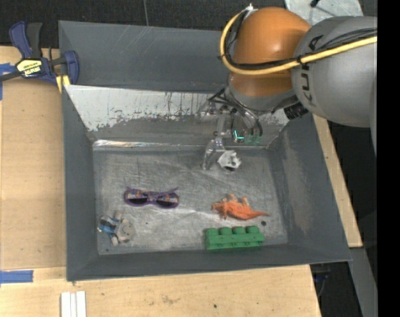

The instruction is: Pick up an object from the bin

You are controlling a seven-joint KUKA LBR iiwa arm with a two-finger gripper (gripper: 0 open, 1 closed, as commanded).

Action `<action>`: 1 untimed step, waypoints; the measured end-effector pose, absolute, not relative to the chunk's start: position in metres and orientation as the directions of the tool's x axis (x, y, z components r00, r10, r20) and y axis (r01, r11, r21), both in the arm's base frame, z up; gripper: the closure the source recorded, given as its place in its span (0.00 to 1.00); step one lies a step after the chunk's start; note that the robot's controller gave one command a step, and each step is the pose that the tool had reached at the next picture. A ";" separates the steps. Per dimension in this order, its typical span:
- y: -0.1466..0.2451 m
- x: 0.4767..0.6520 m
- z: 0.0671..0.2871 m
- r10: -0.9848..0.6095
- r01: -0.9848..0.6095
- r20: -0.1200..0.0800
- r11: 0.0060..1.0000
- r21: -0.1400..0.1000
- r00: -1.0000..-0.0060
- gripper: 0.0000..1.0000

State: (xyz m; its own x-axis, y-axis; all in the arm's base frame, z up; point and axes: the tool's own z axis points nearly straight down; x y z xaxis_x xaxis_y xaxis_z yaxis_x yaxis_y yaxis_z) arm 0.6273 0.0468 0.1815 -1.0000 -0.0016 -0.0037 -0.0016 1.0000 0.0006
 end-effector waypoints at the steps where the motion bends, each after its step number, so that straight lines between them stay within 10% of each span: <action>1: 0.091 0.625 0.180 -0.071 -0.071 -0.005 0.997 -0.001 -0.997 0.00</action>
Offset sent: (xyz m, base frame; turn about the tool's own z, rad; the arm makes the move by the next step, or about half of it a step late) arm -0.0279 0.0387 -0.0500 -0.1898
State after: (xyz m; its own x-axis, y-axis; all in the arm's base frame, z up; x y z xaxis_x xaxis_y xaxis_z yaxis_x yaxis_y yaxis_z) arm 0.6249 0.0909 0.1803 -0.9975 -0.0707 -0.0053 -0.0707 0.9975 -0.0012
